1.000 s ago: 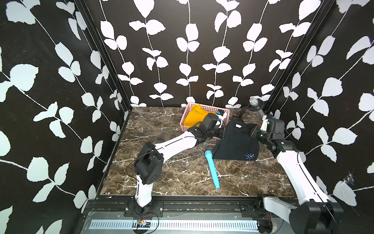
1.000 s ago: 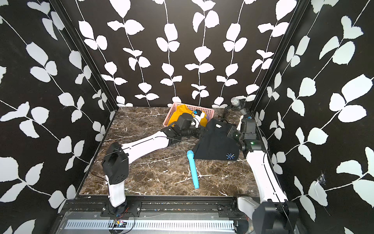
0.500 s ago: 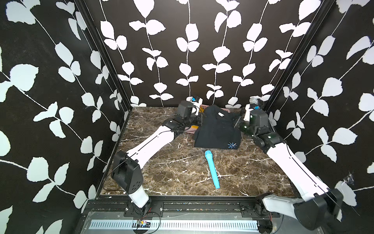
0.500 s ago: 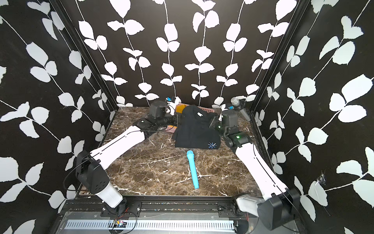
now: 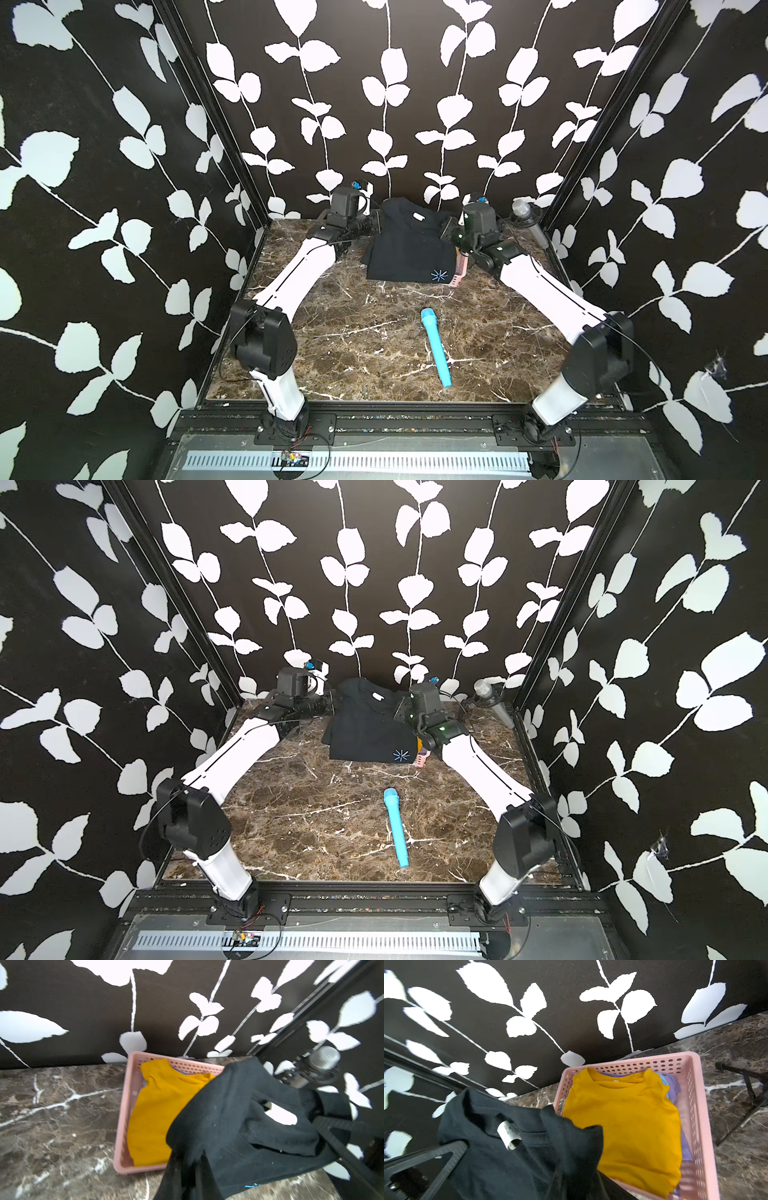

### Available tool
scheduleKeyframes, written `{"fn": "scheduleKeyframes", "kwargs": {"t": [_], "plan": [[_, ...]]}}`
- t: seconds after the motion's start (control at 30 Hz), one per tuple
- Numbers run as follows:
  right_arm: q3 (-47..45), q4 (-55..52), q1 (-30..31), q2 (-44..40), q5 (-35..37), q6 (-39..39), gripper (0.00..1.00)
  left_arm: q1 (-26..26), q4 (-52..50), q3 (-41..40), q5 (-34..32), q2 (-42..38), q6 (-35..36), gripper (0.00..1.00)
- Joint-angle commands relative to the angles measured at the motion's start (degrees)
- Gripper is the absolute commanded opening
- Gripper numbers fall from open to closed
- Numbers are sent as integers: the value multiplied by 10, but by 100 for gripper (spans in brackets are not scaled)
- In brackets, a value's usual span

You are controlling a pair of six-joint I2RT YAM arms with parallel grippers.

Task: Put the folded t-shirts into the basket
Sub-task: Place the T-shirt in the bin.

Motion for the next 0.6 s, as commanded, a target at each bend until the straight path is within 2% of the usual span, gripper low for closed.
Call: {"fn": "scheduleKeyframes", "kwargs": {"t": [0.0,0.13,0.3,0.57], "plan": [[44,18,-1,36,37,-9,0,10,-29,76,13,58,24,0],[87,-3,-8,83,74,-32,0,15,-53,166,18,139,31,0],[135,-31,-36,139,85,-55,0,15,-64,263,23,225,36,0],[195,-49,-80,219,43,-98,1,15,-36,353,16,325,63,0]]}}
